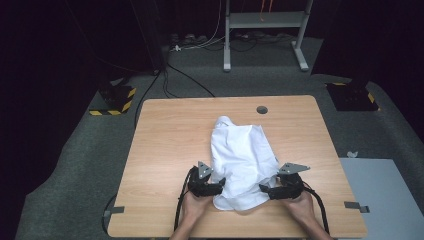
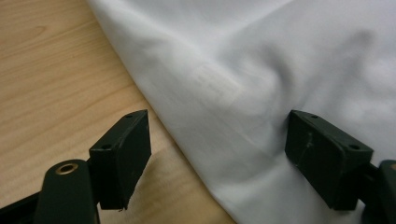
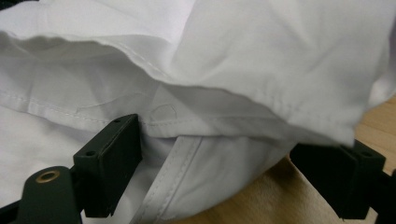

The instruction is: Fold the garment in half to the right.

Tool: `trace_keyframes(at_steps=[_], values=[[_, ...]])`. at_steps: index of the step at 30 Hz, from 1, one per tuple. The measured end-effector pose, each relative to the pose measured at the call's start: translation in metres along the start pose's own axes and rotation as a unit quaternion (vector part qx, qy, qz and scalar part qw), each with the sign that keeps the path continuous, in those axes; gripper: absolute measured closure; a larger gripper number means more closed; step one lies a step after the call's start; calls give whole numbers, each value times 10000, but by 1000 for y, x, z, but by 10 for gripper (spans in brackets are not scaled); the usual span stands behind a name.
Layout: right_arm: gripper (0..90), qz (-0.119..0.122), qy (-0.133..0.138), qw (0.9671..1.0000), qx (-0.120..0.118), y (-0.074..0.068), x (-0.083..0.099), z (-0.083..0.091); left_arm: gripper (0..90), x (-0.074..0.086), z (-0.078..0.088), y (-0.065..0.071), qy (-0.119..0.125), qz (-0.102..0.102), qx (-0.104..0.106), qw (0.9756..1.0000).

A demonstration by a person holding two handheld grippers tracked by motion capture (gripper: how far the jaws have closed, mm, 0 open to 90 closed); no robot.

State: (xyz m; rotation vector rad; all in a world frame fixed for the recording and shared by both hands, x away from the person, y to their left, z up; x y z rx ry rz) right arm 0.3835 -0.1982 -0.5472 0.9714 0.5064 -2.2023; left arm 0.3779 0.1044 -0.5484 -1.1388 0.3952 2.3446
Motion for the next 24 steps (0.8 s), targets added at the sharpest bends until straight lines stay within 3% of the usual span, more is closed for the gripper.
trace_keyframes(at_steps=[3, 6, 10, 12, 16, 19, 24], values=[[169, -47, 20, 10000, 70, 0, -2, -5, 231, -5, -5, -5, 3, -19, -101, 9999], [168, -140, 94, 9998, 99, 0, -5, -10, 228, -10, -6, -13, -4, 128, -185, 9997], [163, -48, 162, 9999, 34, -5, -6, 0, 223, -7, 10, -10, 191, 181, -94, 9996], [154, -2, 468, 9989, -30, -5, -7, 19, 217, 0, 25, -1, 308, 92, -7, 9995], [145, -11, 811, 9966, -140, -4, -13, 35, 215, 5, 30, 5, 301, 14, 6, 9995], [144, 21, 1099, 9936, -249, -6, -25, 47, 211, 7, 24, 9, 205, -24, 27, 9998], [143, -110, 1317, 9910, -198, -3, -38, 48, 211, 7, 16, 11, 117, -64, -14, 9999]])
Point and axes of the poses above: each handheld gripper's, and its own axes: z roughly backward along the jaws, x roughly out of its underside, y roughly to its right, the point moved 1 cm from there along -z, roughly forward along the jaws, and after that the axes turned 1 degree about x, right-handed, at the moved point
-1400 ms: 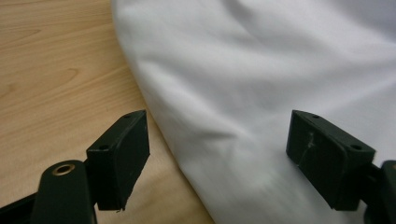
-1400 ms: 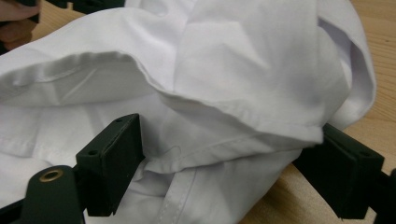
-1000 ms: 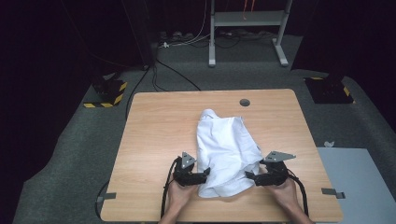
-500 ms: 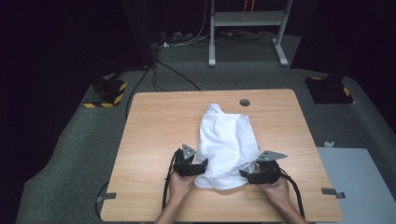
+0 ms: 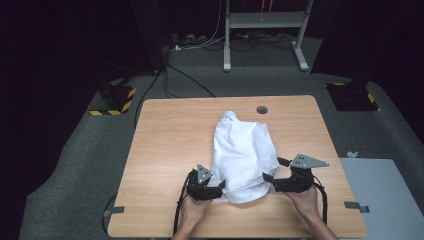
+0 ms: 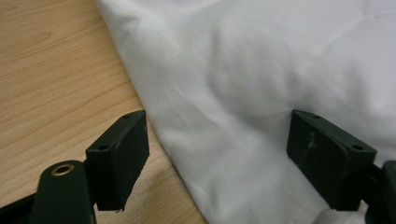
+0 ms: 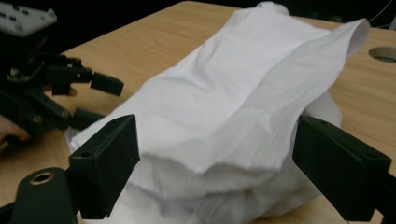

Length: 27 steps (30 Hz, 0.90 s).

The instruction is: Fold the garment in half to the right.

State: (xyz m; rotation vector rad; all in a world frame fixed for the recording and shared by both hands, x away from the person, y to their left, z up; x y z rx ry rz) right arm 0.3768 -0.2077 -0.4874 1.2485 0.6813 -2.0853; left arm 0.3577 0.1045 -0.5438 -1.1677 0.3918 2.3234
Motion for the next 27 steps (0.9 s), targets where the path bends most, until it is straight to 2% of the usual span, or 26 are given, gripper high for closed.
trace_keyframes(at_steps=[2, 3, 4, 5, 6, 7, 8, 9, 11, 12, 13, 15, 20, 21, 24, 25, 26, 27], values=[[145, -11, 63, 10000, 66, 0, -6, -3, 211, 0, -1, 1, -22, -20, -18, 10000], [150, -50, 94, 9998, 176, 2, -11, -8, 211, 0, -2, 1, -35, -56, -31, 10000], [150, -50, 94, 9998, 176, 2, -11, -8, 211, 0, -2, 1, -35, -56, -31, 10000], [153, -155, 47, 9994, 321, 8, -13, -16, 210, 0, -3, 1, -39, -65, -33, 10000], [153, -155, 47, 9994, 321, 8, -13, -16, 210, 1, -3, 1, -46, -75, -39, 10000], [158, -271, -141, 9982, 518, 16, -12, -26, 210, 1, -3, 1, -49, -75, -45, 10000], [158, -271, -141, 9982, 518, 16, -12, -26, 210, 1, -3, 1, -48, -86, -55, 9999], [160, -334, -442, 9961, 690, 24, -6, -35, 210, 2, -2, 2, -60, -109, -75, 9999], [165, -369, -647, 9943, 768, 29, 4, -36, 209, 3, -2, 2, -64, -130, -75, 9999], [165, -369, -647, 9943, 768, 29, 4, -36, 209, 4, -1, 2, -68, -135, -73, 9999], [164, -399, -729, 9933, 800, 30, 15, -32, 207, 6, -2, 2, -87, -122, -64, 9999], [160, -435, -744, 9932, 787, 31, 20, -28, 205, 7, -2, 2, -99, -119, -58, 9999], [160, -259, -934, 9928, 709, 27, 37, -19, 204, 7, -2, 7, -138, -276, -62, 9995], [162, -127, -1041, 9923, 661, 23, 40, -21, 205, 6, -3, 8, -182, -365, -115, 9991], [166, -110, -1113, 9919, 605, 20, 42, -27, 205, 4, -7, 8, -259, -395, -177, 9987], [172, -131, -1095, 9922, 584, 19, 41, -36, 203, 0, -12, 6, -279, -407, -199, 9986], [172, -131, -1095, 9922, 584, 19, 41, -36, 203, 0, -12, 6, -279, -407, -199, 9986], [177, -113, -1100, 9919, 621, 19, 40, -45, 206, -4, -17, 2, -282, -367, -248, 9986]])
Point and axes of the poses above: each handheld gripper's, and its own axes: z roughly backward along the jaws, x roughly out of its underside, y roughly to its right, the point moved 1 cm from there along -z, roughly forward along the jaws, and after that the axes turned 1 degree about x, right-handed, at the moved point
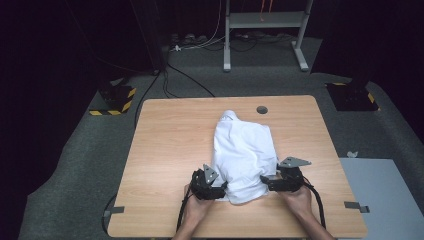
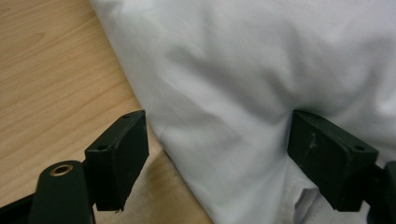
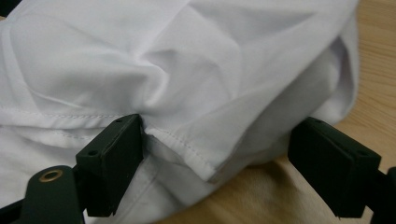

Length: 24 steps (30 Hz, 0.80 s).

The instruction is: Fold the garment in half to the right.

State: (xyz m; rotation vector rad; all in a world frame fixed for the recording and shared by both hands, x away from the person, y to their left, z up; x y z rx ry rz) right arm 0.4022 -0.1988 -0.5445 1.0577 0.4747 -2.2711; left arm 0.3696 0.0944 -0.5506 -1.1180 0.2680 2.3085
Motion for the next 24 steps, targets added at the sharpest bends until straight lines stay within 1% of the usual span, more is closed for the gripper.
trace_keyframes(at_steps=[1, 4, 5, 7, 8, 11, 13, 14, 15, 16, 18, 19, 20, 23, 24], values=[[177, 0, 0, 10000, 0, 0, 0, 0, 210, 0, 0, 0, 0, 0, 0, 10000], [179, -8, -25, 10000, 20, 1, -6, -13, 211, -6, -8, -11, -30, 174, -54, 9998], [179, -29, -23, 10000, 32, 2, -8, -17, 211, -7, -10, -15, -23, 264, -60, 9996], [178, -47, -13, 10000, 53, 5, -13, -23, 214, -9, -13, -21, -28, 344, -44, 9994], [174, -44, 5, 10000, 81, 7, -16, -26, 214, -9, -13, -23, -2, 404, 12, 9992], [166, -59, 29, 10000, 68, 9, -17, -25, 213, -8, -10, -22, 31, 402, 43, 9992], [157, -64, 66, 9999, 73, 11, -16, -21, 207, -7, -6, -22, 108, 435, 104, 9989], [153, -91, 176, 9998, 37, 13, -14, -12, 200, -6, 0, -23, 182, 484, 177, 9985], [153, -91, 176, 9998, 37, 13, -14, -12, 195, -6, 0, -23, 182, 484, 177, 9985], [148, -98, 256, 9996, 30, 15, -12, -2, 192, -5, 6, -24, 284, 536, 235, 9979], [142, -131, 330, 9994, 44, 19, -10, 9, 185, -3, 13, -27, 398, 614, 277, 9969], [142, -131, 330, 9994, 44, 19, -10, 9, 182, -3, 13, -27, 398, 614, 277, 9969], [141, -203, 418, 9989, 59, 24, -8, 20, 178, -2, 20, -31, 477, 672, 284, 9962], [140, -304, 537, 9980, 120, 31, -5, 33, 170, -1, 29, -37, 588, 769, 238, 9950], [140, -304, 537, 9980, 120, 31, -5, 33, 168, -1, 29, -37, 588, 769, 238, 9950]])
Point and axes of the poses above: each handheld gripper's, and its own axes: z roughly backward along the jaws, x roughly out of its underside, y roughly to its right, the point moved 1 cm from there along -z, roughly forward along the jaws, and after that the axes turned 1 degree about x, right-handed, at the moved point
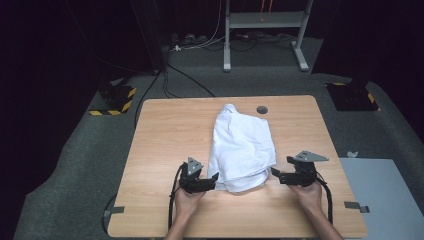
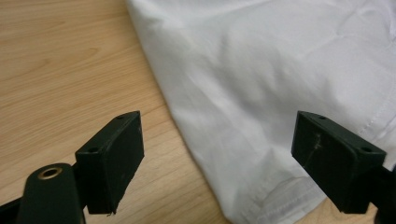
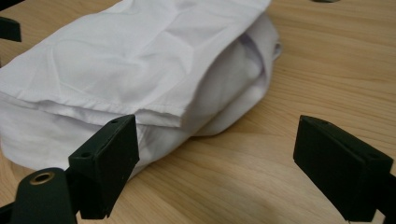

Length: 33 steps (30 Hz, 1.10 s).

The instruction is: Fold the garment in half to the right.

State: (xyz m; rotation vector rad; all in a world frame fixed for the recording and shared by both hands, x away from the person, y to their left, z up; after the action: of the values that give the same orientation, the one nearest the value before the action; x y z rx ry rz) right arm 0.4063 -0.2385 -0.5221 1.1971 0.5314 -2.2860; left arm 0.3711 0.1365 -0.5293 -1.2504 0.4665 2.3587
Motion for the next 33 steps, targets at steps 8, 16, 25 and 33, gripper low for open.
trace_keyframes(at_steps=[8, 16, 25, 33], values=[[144, -282, 109, 9988, 387, 25, 8, 24, 166, 8, 20, -24, 97, 383, -302, 9988], [150, -296, -246, 9942, 1005, 45, 23, 28, 167, 21, 20, -46, -195, 591, -710, 9955], [148, -268, -625, 9885, 1351, 54, 32, 20, 170, 27, 10, -57, -505, 558, -1093, 9912], [141, -283, -780, 9863, 1424, 56, 37, 16, 148, 25, 5, -60, -743, 421, -1294, 9879]])
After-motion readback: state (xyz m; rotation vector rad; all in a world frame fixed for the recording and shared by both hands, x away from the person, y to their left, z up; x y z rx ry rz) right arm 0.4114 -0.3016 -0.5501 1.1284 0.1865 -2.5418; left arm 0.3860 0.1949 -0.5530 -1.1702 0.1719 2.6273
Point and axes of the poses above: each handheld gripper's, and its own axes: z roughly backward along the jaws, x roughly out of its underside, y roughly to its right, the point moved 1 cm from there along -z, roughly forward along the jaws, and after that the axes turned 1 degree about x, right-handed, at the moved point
